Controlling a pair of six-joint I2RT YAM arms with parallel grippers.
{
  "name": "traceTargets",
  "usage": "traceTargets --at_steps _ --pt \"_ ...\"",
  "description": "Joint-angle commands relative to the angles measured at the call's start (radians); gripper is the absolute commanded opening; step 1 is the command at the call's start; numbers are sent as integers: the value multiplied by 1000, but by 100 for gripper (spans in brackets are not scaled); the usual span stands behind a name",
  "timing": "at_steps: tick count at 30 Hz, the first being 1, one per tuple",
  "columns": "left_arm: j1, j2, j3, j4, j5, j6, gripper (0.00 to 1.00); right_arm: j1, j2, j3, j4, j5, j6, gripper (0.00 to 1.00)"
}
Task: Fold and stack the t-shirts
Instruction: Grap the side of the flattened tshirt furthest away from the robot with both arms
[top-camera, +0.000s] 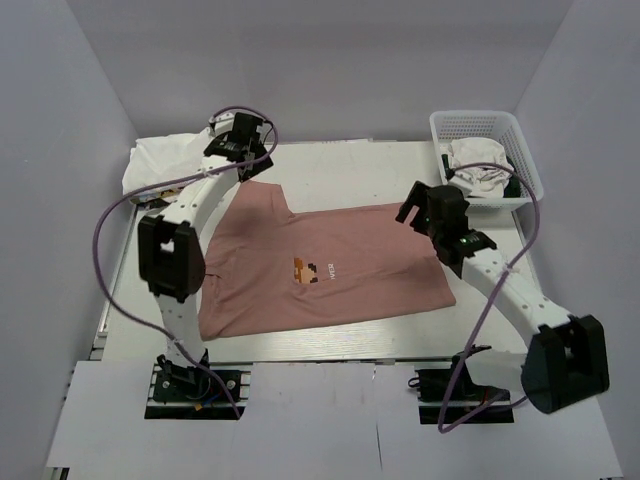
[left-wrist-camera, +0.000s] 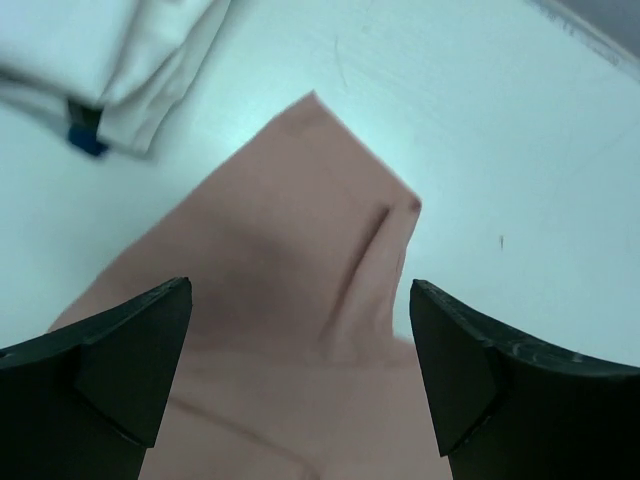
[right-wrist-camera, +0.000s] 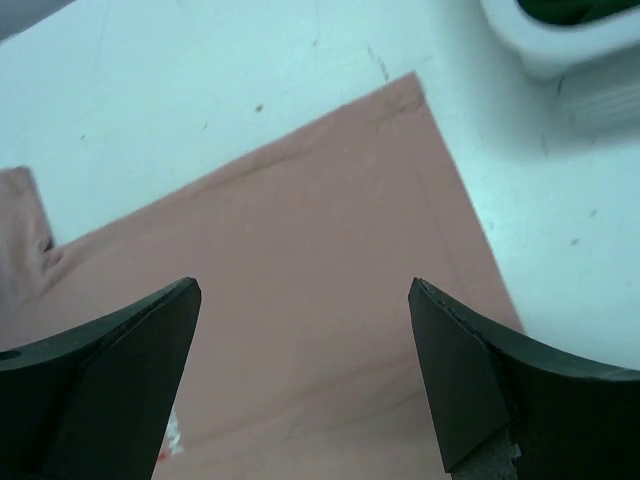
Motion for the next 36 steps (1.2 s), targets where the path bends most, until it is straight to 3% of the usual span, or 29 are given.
traceTargets --at_steps 1,2,5,11,15,18,21,27,31,33,34,36 --pt "37 137 195 -51 -16 82 99 -3 128 133 86 124 -84 90" --pt "37 235 315 -76 -2 103 99 -7 154 185 57 138 -98 90" --pt "48 349 482 -118 -17 117 99 -7 332 338 -43 170 -129 90" --pt "80 446 456 8 4 146 99 -14 534 508 -137 167 -147 90" --pt "91 493 416 98 54 146 99 -36 599 532 -146 135 -152 90" --pt "112 559 483 114 54 156 99 -32 630 545 -151 117 -158 90" --pt "132 585 495 163 87 166 92 -44 651 549 -161 115 -155 90" --pt "142 599 394 252 208 209 69 -70 691 574 -158 131 -149 90" --pt "142 590 355 261 208 209 41 -86 757 644 -189 152 -155 90" --pt "142 590 355 261 219 209 23 -92 795 678 -215 166 -159 90" --pt "142 581 355 261 232 223 8 -92 806 703 -226 166 -158 90" --pt "142 570 334 261 246 234 0 -95 837 733 -240 172 -158 90"
